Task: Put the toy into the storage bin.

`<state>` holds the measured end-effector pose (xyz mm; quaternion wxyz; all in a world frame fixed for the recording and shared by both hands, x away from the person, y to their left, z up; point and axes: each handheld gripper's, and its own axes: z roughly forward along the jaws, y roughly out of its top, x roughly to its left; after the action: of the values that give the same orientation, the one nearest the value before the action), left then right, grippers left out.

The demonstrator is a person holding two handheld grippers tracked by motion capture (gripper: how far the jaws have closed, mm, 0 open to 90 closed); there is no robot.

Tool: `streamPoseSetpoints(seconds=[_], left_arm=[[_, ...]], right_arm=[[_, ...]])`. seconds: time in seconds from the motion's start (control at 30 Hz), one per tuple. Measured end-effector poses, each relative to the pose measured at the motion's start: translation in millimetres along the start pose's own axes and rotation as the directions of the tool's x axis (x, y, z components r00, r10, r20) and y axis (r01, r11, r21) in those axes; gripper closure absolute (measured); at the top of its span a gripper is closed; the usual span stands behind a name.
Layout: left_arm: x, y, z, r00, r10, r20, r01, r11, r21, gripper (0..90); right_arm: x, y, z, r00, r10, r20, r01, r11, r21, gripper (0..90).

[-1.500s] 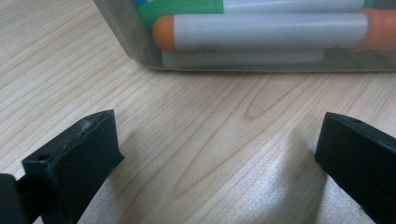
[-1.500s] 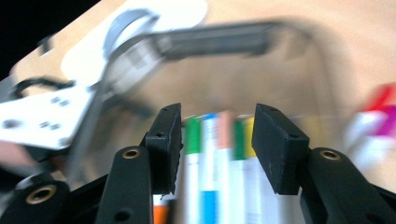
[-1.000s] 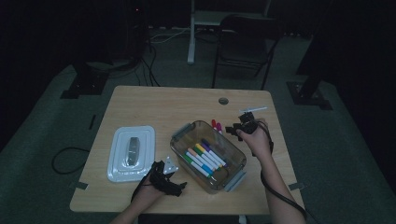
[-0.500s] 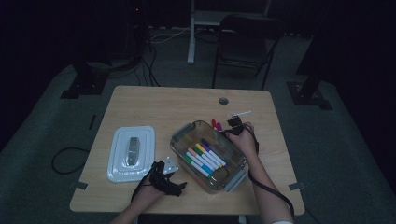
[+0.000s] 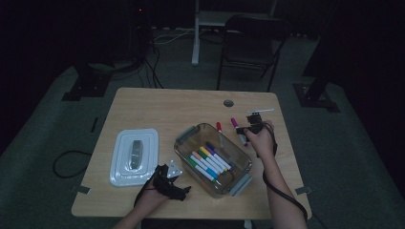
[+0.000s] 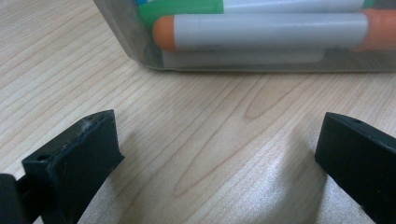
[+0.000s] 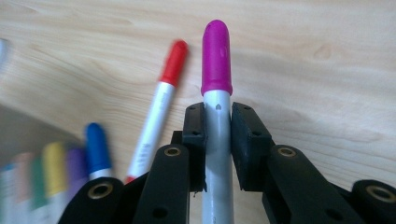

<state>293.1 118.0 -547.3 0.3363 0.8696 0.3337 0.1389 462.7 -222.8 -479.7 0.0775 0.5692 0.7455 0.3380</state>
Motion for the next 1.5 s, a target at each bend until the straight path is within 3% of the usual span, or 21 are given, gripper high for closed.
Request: streamPoseSetpoints(seconds=[0.13,0.23,0.33,0.37,0.47,0.7,0.77,0.9,0.93,1.0,1.17,1.3,1.5], left_arm=[[0.0,0.0,0.0,1.0000,0.000,0.000,0.000,1.0000,0.000,0.5],[0.0,0.0,-0.1,1.0000,0.000,0.001,0.000,1.0000,0.001,0.5],[-0.1,0.0,0.1,1.0000,-0.001,0.000,0.001,1.0000,-0.001,0.5],[-0.1,0.0,0.1,1.0000,-0.001,0.000,0.001,1.0000,-0.001,0.5],[-0.1,0.0,0.0,1.0000,-0.001,0.000,0.001,1.0000,-0.001,0.5],[0.1,0.1,-0.1,1.0000,0.001,0.000,-0.001,1.0000,0.000,0.5],[0.1,0.1,-0.1,1.0000,0.001,0.000,-0.001,1.0000,0.000,0.5],[0.0,0.1,-0.2,1.0000,0.000,0.001,0.000,1.0000,0.002,0.5],[0.0,0.1,-0.2,1.0000,0.000,0.001,0.000,1.0000,0.002,0.5],[0.0,0.1,-0.1,1.0000,-0.001,0.001,0.001,1.0000,0.001,0.5],[0.0,0.1,-0.1,1.0000,-0.001,0.001,0.001,1.0000,0.001,0.5],[0.0,0.1,-0.1,1.0000,-0.002,0.001,0.002,1.0000,0.000,0.5],[0.0,0.0,0.0,1.0000,-0.001,0.001,0.001,1.0000,0.000,0.5]], right_arm=[[12.3,6.6,-29.4,0.9987,-0.033,-0.038,0.031,0.999,-0.040,76.3],[29.5,9.3,-49.3,0.9945,-0.069,-0.079,0.064,0.996,-0.064,76.3],[48.9,8.9,-61.3,0.9869,-0.113,-0.116,0.105,0.992,-0.070,76.3],[48.9,8.9,-61.3,0.9869,-0.113,-0.116,0.105,0.992,-0.070,76.3],[78.4,4.4,-71.8,0.9634,-0.175,-0.203,0.163,0.984,-0.076,76.3],[120.6,-6.8,-70.8,0.9179,-0.259,-0.300,0.258,0.965,-0.044,76.3],[132.2,-11.1,-64.1,0.9004,-0.282,-0.331,0.294,0.956,-0.015,76.3],[147.4,-19.8,-49.3,0.8815,-0.298,-0.366,0.336,0.941,0.044,76.3],[147.4,-19.8,-49.3,0.8815,-0.298,-0.366,0.336,0.941,0.044,76.3],[156.8,-27.4,-35.2,0.8699,-0.303,-0.389,0.367,0.925,0.098,76.3],[165.5,-36.1,-15.1,0.8677,-0.293,-0.401,0.386,0.907,0.171,76.3],[169.8,-42.0,-3.2,0.8737,-0.304,-0.380,0.404,0.889,0.217,76.2],[171.4,-48.5,6.8,0.8728,-0.321,-0.368,0.427,0.867,0.256,73.8]])
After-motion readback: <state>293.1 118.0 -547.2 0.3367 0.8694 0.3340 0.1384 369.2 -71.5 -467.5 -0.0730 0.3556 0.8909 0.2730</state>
